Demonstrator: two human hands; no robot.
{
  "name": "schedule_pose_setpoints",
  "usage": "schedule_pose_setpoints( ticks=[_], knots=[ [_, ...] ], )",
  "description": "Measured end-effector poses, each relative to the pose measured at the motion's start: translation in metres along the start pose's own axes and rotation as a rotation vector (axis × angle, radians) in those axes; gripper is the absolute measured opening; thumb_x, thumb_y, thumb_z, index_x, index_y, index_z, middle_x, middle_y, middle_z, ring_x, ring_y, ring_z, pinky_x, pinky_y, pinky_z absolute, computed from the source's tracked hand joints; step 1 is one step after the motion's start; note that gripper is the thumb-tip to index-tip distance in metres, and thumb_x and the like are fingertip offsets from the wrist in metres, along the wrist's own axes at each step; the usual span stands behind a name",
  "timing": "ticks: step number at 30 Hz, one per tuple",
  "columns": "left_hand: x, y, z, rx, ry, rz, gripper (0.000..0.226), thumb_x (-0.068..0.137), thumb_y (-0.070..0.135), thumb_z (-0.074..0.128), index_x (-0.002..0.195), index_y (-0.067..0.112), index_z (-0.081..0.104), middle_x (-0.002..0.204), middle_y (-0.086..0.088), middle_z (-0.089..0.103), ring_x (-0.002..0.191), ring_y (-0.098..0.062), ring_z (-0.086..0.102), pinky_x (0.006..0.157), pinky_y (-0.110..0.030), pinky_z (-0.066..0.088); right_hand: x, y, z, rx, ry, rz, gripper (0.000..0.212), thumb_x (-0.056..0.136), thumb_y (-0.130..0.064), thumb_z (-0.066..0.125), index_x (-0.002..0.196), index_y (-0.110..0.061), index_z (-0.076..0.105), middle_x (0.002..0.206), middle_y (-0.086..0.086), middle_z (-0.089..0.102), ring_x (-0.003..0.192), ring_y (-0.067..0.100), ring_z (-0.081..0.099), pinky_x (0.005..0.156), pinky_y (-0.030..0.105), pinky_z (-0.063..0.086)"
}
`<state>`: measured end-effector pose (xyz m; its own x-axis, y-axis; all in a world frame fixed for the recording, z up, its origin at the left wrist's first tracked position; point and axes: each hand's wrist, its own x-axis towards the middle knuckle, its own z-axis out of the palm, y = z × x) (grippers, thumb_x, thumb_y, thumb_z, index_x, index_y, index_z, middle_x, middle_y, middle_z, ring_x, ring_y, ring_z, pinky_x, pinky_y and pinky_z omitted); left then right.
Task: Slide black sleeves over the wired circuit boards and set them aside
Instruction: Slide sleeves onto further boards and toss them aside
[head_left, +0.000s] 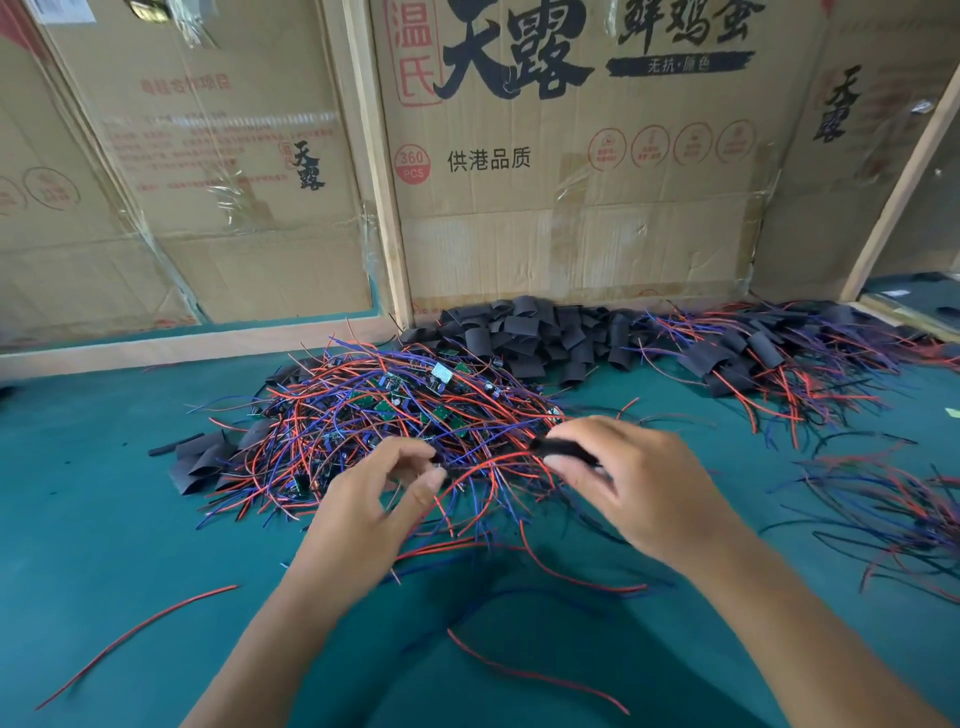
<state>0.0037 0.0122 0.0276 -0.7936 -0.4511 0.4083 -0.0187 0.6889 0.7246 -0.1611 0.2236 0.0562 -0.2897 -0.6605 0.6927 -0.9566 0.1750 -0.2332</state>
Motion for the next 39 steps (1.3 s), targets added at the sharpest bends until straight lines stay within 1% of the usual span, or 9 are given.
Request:
schedule_pose_setpoints(
  ticks=[3,7,14,17,22,29,32,34,39],
  knots=[
    [0.002,-0.013,0.009,0.175,0.109,0.025,0.021,0.098,0.051,0.053,0.107,0.034,0.06,0.091,0.021,0.065,0.093,-0.003,0.059,0.083,-0.023,0.046,0.022,0.033,-0.017,-0.197,0.069,0.05,0.016,0.092,-0.031,0.07,0.097,-0.016,0.071,0.082,-0.001,0.072,0.066,0.025,0.067,0.052,0.038,0.053],
    [0.01,-0.02,0.021,0.422,0.16,0.136,0.032,0.093,0.045,0.049,0.115,0.026,0.06,0.091,0.02,0.058,0.087,-0.006,0.053,0.084,-0.025,0.034,0.052,0.103,-0.041,-0.435,0.08,0.183,0.02,0.091,-0.032,0.069,0.093,-0.011,0.07,0.081,0.011,0.072,0.071,0.034,0.068,0.055,0.039,0.052],
    [0.014,-0.03,0.025,0.463,0.195,0.158,0.021,0.093,0.021,0.069,0.113,0.024,0.061,0.09,0.022,0.053,0.083,-0.005,0.049,0.078,-0.018,0.025,0.08,0.203,-0.065,-0.84,-0.244,0.695,0.051,0.091,-0.056,0.061,0.107,-0.008,0.055,0.095,0.02,0.07,0.09,0.037,0.068,0.07,0.038,0.044],
    [0.014,-0.031,0.024,0.456,0.184,0.146,0.02,0.091,0.018,0.069,0.11,0.022,0.063,0.087,0.018,0.056,0.079,-0.005,0.048,0.078,-0.02,0.026,0.08,0.201,-0.04,-0.894,-0.309,0.637,0.029,0.095,-0.042,0.055,0.098,-0.014,0.061,0.088,0.011,0.072,0.086,0.027,0.069,0.086,0.039,0.041],
    [0.014,-0.028,0.025,0.461,0.16,0.159,0.016,0.091,0.014,0.07,0.105,0.019,0.066,0.089,0.02,0.054,0.082,-0.004,0.048,0.079,-0.019,0.026,0.087,0.171,0.008,-0.768,-0.41,0.474,0.025,0.097,-0.037,0.05,0.09,-0.019,0.066,0.094,0.006,0.071,0.092,0.028,0.067,0.081,0.036,0.04],
    [0.014,-0.02,0.025,0.437,0.165,0.116,0.027,0.091,0.009,0.064,0.116,0.017,0.06,0.086,0.014,0.056,0.077,-0.004,0.041,0.077,-0.022,0.027,0.116,0.152,0.049,-0.21,-0.291,0.892,0.033,0.092,-0.026,0.054,0.064,-0.01,0.054,0.07,0.013,0.058,0.071,0.032,0.059,0.056,0.029,0.035],
    [0.014,-0.023,0.022,0.428,0.112,0.047,0.037,0.089,-0.007,0.051,0.115,0.017,0.057,0.075,0.011,0.058,0.073,-0.012,0.047,0.076,-0.033,0.036,0.12,0.147,0.063,-0.242,-0.397,0.875,0.029,0.092,-0.023,0.054,0.067,-0.008,0.053,0.074,0.013,0.057,0.074,0.032,0.059,0.06,0.029,0.038],
    [0.013,-0.026,0.021,0.466,0.072,-0.005,0.037,0.092,-0.008,0.046,0.113,0.019,0.06,0.058,0.003,0.055,0.066,-0.02,0.047,0.063,-0.036,0.041,0.117,0.148,0.073,-0.275,-0.418,0.861,0.029,0.091,-0.026,0.056,0.069,-0.007,0.057,0.075,0.012,0.06,0.071,0.03,0.06,0.061,0.03,0.041],
    [0.013,-0.021,0.019,0.48,0.075,-0.016,0.033,0.091,-0.01,0.05,0.099,0.017,0.067,0.046,-0.003,0.046,0.056,-0.029,0.046,0.05,-0.023,0.022,0.106,0.151,0.09,-0.186,-0.473,0.768,0.044,0.092,-0.041,0.058,0.065,-0.007,0.061,0.065,0.012,0.062,0.068,0.033,0.065,0.059,0.03,0.042]
  ],
)
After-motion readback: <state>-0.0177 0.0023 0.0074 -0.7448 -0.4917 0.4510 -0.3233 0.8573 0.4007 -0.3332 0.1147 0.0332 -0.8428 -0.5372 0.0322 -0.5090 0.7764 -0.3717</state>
